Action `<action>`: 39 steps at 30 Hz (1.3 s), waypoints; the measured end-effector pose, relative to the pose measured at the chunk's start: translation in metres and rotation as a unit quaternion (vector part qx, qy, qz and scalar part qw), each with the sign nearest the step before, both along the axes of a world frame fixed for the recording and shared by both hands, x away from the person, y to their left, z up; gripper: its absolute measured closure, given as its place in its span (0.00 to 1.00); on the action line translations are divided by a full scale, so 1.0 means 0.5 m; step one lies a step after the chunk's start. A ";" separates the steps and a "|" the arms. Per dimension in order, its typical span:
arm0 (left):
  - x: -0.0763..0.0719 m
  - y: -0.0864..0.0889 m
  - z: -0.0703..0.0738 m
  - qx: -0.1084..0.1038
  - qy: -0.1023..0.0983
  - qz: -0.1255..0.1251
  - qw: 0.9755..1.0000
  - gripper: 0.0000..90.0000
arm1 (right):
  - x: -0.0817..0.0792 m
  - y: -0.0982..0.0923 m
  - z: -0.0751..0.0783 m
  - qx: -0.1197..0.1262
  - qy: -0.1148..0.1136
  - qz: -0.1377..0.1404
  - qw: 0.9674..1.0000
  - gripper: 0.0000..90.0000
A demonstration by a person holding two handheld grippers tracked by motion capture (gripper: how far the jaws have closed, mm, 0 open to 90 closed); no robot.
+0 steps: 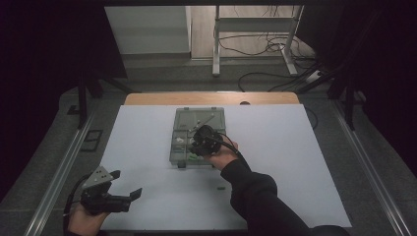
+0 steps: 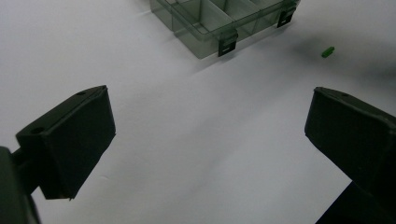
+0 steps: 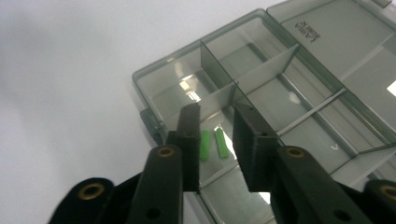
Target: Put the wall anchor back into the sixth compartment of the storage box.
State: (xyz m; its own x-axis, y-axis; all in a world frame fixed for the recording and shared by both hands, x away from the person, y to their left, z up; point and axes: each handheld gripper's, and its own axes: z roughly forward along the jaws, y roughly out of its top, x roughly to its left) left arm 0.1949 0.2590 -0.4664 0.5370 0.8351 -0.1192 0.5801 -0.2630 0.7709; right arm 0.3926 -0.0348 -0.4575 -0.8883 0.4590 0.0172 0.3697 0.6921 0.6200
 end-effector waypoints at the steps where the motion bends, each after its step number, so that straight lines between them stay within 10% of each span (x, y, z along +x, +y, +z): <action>1: 0.000 0.000 0.000 0.000 0.000 0.000 1.000 0.03 | -0.001 -0.002 0.003 0.003 0.003 0.004 1.000 0.74; 27: 0.000 -0.001 0.000 0.001 0.001 0.001 1.000 0.03 | -0.060 -0.067 0.023 0.026 0.018 0.015 0.999 0.37; 39: 0.000 -0.001 0.000 0.001 0.000 0.001 1.000 0.03 | -0.092 -0.101 0.029 0.027 -0.019 0.013 0.999 0.13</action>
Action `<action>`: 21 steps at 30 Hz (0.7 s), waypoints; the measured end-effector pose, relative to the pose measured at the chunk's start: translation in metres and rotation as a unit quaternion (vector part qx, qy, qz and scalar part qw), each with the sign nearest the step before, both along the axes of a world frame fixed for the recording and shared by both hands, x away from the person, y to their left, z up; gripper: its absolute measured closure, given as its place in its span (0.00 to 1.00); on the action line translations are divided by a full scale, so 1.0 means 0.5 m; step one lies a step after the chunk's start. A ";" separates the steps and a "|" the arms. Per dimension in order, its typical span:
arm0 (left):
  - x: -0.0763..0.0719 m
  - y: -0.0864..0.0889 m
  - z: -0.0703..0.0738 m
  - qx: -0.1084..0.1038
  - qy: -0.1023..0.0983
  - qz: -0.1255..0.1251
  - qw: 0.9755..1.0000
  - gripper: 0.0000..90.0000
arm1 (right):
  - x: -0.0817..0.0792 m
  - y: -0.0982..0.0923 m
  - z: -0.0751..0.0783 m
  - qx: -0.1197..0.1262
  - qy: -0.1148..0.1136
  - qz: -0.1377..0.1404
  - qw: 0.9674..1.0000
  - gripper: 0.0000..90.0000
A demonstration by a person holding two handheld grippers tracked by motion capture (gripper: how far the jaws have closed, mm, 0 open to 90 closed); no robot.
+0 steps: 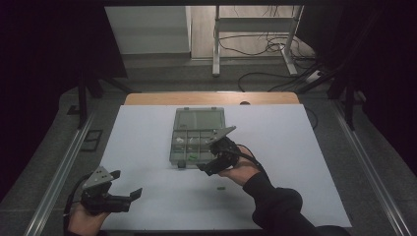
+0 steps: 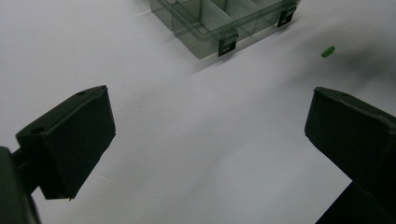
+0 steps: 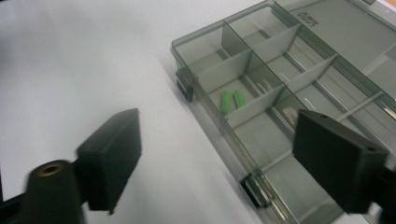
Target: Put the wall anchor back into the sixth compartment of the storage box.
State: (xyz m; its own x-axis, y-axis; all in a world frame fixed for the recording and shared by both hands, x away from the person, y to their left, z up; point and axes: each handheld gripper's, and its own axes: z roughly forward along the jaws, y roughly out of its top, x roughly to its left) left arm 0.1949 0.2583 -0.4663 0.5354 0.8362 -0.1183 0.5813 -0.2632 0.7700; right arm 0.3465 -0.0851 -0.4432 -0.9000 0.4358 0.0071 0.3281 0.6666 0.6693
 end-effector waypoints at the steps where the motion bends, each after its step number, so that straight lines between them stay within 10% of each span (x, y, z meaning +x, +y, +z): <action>1: 0.000 0.000 0.000 0.000 0.000 0.000 1.000 0.03 | -0.002 -0.003 0.000 -0.001 0.001 -0.002 1.000 0.11; 21: -0.002 0.002 0.001 -0.005 -0.001 0.001 1.000 0.02 | -0.032 -0.047 -0.020 -0.051 0.005 -0.031 0.998 0.00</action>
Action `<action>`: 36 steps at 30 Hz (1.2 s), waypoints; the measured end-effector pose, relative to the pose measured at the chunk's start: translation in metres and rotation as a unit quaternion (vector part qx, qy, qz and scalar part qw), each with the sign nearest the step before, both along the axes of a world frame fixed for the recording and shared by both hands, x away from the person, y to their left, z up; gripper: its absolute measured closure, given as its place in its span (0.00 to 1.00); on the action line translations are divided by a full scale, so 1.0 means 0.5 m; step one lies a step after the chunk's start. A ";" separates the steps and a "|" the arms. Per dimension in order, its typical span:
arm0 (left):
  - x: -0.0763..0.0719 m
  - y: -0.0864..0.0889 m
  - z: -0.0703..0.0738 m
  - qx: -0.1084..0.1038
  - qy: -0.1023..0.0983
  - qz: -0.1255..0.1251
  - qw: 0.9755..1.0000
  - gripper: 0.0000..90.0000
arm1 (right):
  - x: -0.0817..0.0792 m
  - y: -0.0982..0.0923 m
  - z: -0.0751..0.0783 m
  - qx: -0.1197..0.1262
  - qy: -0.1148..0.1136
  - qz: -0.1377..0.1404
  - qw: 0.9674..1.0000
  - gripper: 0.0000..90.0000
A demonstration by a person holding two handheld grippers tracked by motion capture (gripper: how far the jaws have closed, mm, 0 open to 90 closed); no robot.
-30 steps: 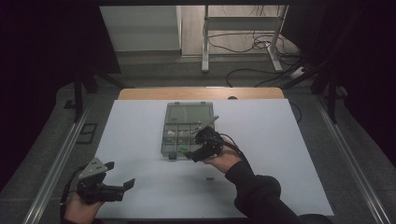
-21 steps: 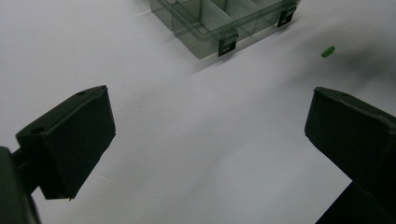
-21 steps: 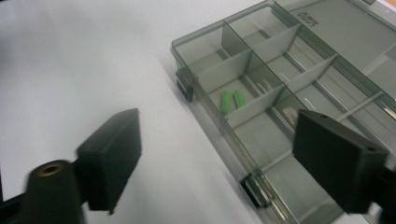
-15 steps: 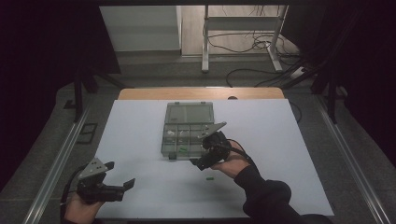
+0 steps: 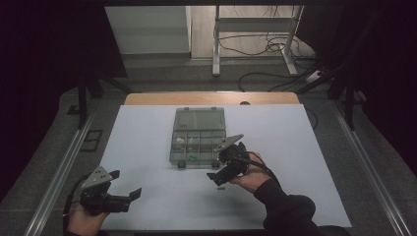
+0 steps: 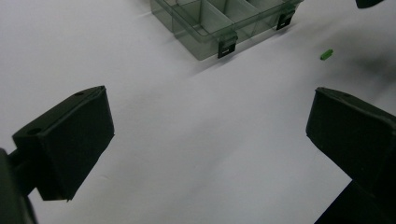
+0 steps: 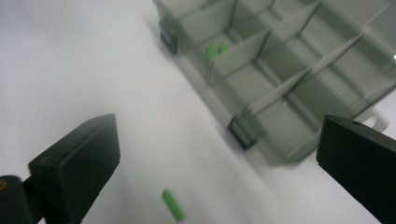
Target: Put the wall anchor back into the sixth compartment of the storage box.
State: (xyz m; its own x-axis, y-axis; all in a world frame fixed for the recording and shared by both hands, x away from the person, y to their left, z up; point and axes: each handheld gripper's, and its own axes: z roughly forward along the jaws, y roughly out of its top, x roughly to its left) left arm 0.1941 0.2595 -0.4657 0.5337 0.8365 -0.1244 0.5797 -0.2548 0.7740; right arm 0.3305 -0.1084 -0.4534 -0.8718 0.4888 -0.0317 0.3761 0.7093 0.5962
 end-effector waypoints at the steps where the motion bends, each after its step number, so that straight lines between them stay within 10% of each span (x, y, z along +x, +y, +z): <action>1: 0.000 0.000 0.000 0.000 0.000 0.000 1.000 0.02 | -0.002 -0.002 -0.004 -0.003 0.005 -0.001 1.000 0.00; 5: 0.000 0.000 0.000 0.001 0.000 -0.001 1.000 0.02 | -0.007 -0.010 -0.018 -0.021 0.025 -0.006 0.999 0.01; 14: 0.001 -0.002 0.000 0.002 0.000 -0.002 1.000 0.02 | -0.017 -0.028 -0.054 -0.041 0.050 0.010 0.998 0.38; 26: -0.001 -0.002 0.000 0.004 0.000 -0.003 1.000 0.02 | -0.030 0.000 -0.103 -0.106 0.054 0.088 0.989 0.86; 36: 0.001 -0.002 0.000 0.004 0.001 -0.002 1.000 0.02 | -0.021 0.000 -0.077 -0.069 0.054 0.085 0.993 0.92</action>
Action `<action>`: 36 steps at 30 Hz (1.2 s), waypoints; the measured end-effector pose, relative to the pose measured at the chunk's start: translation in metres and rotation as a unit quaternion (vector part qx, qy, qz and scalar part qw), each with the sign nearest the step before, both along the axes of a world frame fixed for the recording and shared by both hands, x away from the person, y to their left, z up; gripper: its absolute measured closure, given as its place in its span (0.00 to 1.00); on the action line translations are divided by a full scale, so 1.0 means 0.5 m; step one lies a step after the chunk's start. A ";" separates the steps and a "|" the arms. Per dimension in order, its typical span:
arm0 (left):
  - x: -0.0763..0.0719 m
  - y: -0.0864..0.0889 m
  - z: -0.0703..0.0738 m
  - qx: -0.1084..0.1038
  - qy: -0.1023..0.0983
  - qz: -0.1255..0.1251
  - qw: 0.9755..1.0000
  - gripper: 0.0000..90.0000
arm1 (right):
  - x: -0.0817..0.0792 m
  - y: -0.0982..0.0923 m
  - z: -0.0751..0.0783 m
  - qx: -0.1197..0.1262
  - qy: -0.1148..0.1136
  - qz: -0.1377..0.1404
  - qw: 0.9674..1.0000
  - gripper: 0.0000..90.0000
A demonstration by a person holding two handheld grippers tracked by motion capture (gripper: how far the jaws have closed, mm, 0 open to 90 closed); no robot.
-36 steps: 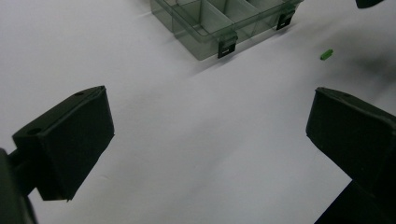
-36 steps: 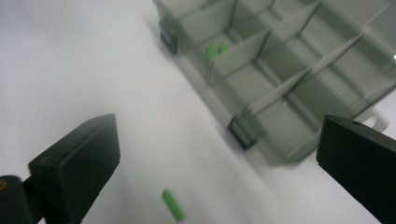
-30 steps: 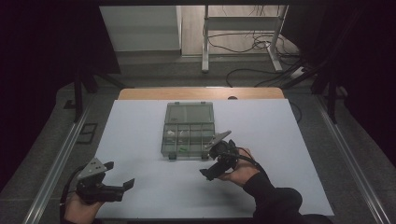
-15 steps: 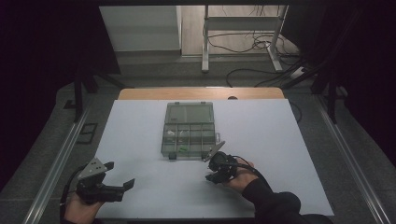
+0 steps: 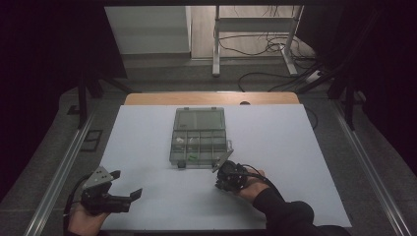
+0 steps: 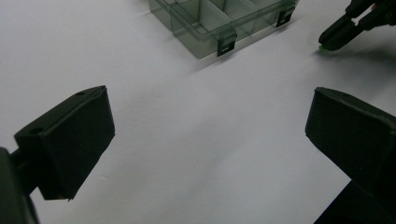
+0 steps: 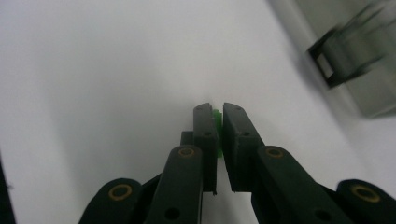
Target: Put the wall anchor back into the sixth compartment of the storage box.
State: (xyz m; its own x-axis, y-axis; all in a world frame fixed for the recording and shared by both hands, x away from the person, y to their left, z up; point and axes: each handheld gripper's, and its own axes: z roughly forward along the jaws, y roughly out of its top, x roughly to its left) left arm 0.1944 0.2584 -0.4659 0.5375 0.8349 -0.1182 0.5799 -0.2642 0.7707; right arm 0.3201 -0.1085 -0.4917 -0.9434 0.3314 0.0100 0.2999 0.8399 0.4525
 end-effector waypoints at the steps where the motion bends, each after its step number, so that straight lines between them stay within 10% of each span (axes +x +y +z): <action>1: 0.000 0.000 0.000 -0.001 0.000 0.001 1.000 0.02 | 0.000 0.000 0.000 0.000 0.000 0.000 1.000 0.92; 18: 0.001 0.001 -0.001 -0.001 0.002 0.002 1.000 0.02 | 0.044 0.020 0.065 0.079 -0.013 -0.040 0.996 0.92; 36: 0.001 0.002 -0.001 -0.003 0.002 0.002 1.000 0.03 | 0.105 0.087 0.087 0.109 -0.013 -0.066 0.992 0.91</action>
State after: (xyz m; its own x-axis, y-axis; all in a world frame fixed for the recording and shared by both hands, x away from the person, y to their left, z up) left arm 0.1949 0.2596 -0.4665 0.5332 0.8367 -0.1255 0.5835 -0.2563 0.7706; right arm 0.3726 -0.0652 -0.4483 -0.8932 0.4442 0.0705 0.3856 0.6756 0.6284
